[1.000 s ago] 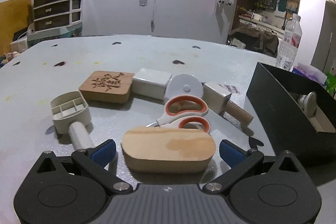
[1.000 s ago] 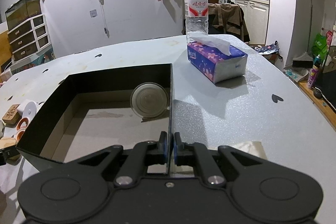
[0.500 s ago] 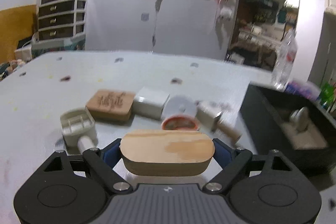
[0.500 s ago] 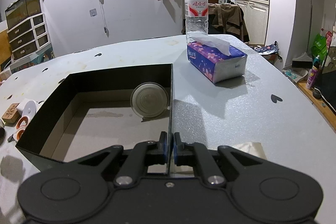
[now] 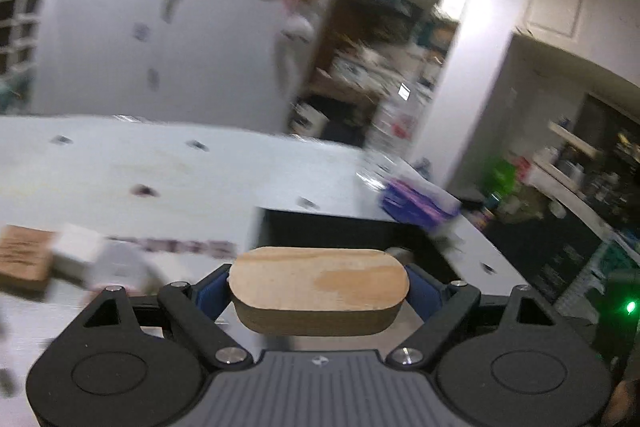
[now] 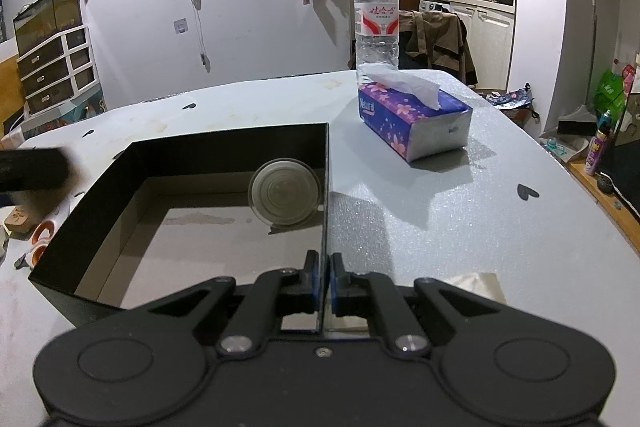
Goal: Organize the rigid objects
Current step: 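Carry the wooden oval box with the left gripper into the black box and release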
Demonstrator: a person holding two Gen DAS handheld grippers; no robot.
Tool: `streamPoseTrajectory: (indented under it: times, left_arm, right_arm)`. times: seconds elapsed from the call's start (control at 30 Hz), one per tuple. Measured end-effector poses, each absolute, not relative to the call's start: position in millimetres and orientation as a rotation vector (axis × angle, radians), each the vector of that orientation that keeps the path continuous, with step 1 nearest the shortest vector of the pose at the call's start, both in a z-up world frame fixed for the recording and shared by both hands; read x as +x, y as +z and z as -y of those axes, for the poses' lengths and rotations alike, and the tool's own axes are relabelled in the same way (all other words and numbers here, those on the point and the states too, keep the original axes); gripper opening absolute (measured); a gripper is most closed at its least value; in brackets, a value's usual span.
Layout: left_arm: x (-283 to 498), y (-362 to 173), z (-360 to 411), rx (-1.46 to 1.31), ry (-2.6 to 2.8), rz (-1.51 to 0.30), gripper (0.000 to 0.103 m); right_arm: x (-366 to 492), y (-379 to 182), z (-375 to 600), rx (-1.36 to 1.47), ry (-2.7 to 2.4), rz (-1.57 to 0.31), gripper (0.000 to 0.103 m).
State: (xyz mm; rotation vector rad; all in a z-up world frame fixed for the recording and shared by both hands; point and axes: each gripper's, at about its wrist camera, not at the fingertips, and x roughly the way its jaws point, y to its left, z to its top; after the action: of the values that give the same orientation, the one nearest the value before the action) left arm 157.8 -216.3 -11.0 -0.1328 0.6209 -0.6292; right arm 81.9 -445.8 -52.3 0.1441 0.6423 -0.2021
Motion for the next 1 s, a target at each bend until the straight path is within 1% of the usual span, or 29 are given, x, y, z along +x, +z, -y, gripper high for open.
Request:
streamPoseTrajectory:
  times: [0.17,0.33,0.47,0.7,1.0]
  left_arm:
    - [185.6,-18.7,273.8,-0.137,-0.683,-0.761,0.089]
    - [214.6,-42.2,315.1,-0.157,-0.662,-0.904,0.089]
    - [231.1,-54.4,326.9,-0.113,-0.602,-0.919,0.089]
    - [246.0,-58.8,335.6,-0.017,-0.531,-0.899,0.089]
    - [257.3,-65.9,340.7,-0.04,-0.484,-0.912,0.089]
  right_arm:
    - [82.0,-52.4,446.1,0.145,-0.202,-0.642,0.005]
    - [82.1,-52.4,446.1,0.146,-0.199,-0.643,0.006]
    - [81.7,-52.5,446.8,0.15,-0.19,-0.641,0.006]
    - [81.4,-53.6,448.0,0.155,-0.176,-0.633,0.006]
    - [81.0,-54.3,449.9,0.161,-0.167,-0.631,0.007]
